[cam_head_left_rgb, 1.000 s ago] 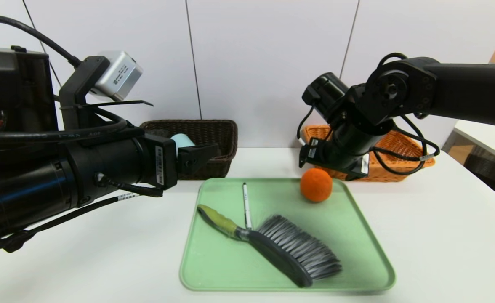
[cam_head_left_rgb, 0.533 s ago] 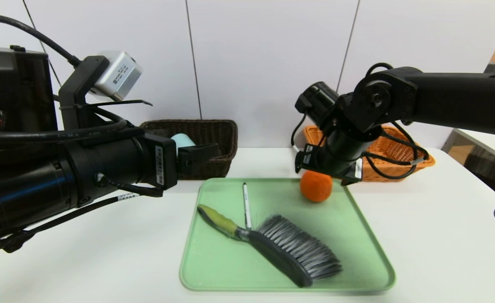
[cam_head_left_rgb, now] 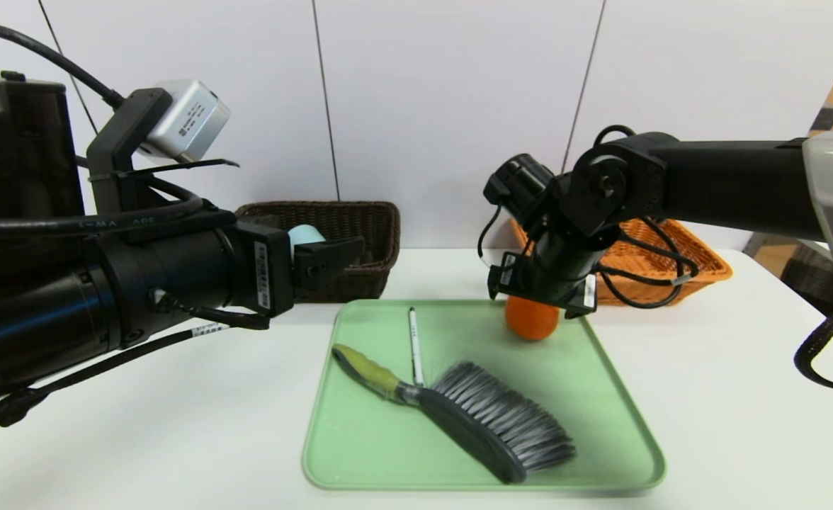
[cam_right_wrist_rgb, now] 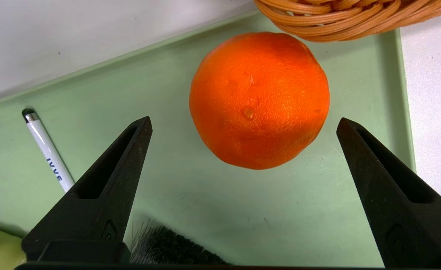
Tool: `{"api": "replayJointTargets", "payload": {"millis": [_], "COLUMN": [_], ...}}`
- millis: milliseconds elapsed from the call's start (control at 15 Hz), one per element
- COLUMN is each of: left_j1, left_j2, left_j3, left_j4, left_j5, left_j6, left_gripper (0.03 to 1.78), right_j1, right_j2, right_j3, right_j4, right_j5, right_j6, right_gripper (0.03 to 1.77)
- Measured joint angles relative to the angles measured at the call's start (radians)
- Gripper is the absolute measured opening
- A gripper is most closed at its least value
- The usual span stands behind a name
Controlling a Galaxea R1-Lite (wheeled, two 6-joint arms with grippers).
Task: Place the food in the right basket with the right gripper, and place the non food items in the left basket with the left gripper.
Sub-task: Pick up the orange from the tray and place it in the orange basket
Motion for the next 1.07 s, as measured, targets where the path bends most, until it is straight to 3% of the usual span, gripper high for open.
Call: {"api": "replayJointTargets", "payload": {"millis": [1067], "left_j1": [0.023], "left_j2": [-0.014], "left_j3": [-0.001], "left_j4": [0.000], "left_j5": [-0.002], "left_j6": [0.001], "left_gripper": [1.69], "right_j1": [-0.016], "right_j2": [0.052], "right_j3": [0.000], "right_j4": [-0.006], "right_j5": [-0.006], "right_j6": [-0.001], "right_gripper": [1.70]}}
